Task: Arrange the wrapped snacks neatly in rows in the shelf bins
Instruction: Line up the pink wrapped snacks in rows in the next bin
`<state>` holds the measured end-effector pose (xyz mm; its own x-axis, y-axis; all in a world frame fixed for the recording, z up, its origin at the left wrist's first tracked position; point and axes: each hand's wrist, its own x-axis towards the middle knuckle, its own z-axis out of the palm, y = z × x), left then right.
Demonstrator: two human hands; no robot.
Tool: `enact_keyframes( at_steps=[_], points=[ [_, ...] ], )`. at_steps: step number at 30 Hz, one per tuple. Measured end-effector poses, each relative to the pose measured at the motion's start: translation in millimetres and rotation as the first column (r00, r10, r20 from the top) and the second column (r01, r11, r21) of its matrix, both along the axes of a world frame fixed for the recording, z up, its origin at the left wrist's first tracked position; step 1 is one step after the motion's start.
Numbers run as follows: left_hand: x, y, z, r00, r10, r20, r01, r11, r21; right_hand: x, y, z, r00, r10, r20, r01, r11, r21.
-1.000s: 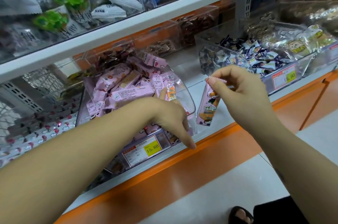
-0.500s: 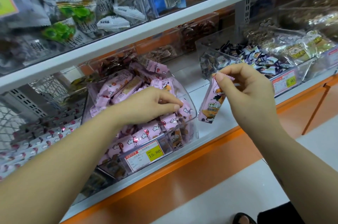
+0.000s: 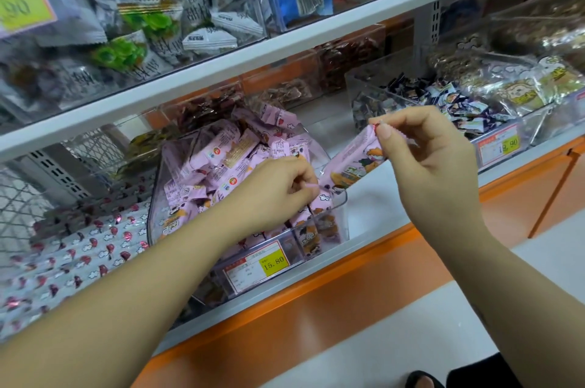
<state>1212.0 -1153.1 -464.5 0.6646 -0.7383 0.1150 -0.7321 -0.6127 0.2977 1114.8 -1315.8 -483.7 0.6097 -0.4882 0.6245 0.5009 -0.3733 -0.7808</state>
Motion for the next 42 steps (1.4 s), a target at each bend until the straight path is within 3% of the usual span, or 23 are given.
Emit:
enact_keyframes(
  at_steps=[5, 9, 14, 20, 28, 32, 35, 42],
  points=[
    [-7.3, 6.4, -0.2, 0.999, -0.017, 0.047, 0.011, 0.992, 0.127, 5.9, 3.1, -4.0, 0.996, 0.087, -0.013, -0.088, 0.993, -0.082],
    [-7.9, 7.2, -3.0, 0.979, -0.059, 0.198, 0.023, 0.983, 0.18, 12.3, 8.8, -9.9, 0.972, 0.195, -0.129, -0.216, 0.961, -0.172],
    [-7.5, 8.9, -0.5, 0.966, -0.041, 0.256, -0.019, 0.974, 0.225, 27.2, 6.9, 0.9, 0.972, 0.187, -0.141, -0.221, 0.933, -0.286],
    [-7.9, 13.0, -2.9, 0.917, -0.093, 0.388, -0.042, 0.945, 0.325, 50.3, 5.7, 0.6, 0.928, 0.192, -0.32, -0.314, 0.865, -0.391],
    [-8.8, 15.9, -0.7, 0.954, -0.041, 0.296, -0.033, 0.97, 0.241, 50.2, 7.1, 4.4, 0.954, 0.163, -0.253, -0.271, 0.829, -0.489],
    [-8.2, 19.5, -2.6, 0.947, -0.032, 0.319, -0.041, 0.975, 0.219, 47.1, 5.4, 13.7, 0.983, 0.12, -0.142, -0.179, 0.819, -0.545],
    [-9.8, 17.2, -2.6, 0.946, -0.012, 0.324, -0.069, 0.969, 0.238, 47.9, 7.7, 13.5, 0.982, 0.114, -0.149, -0.182, 0.774, -0.607],
    [-12.6, 17.3, -0.4, 0.961, 0.025, 0.276, -0.083, 0.976, 0.201, 50.9, 7.6, 2.9, 0.987, 0.111, -0.119, -0.158, 0.813, -0.56]
  ],
)
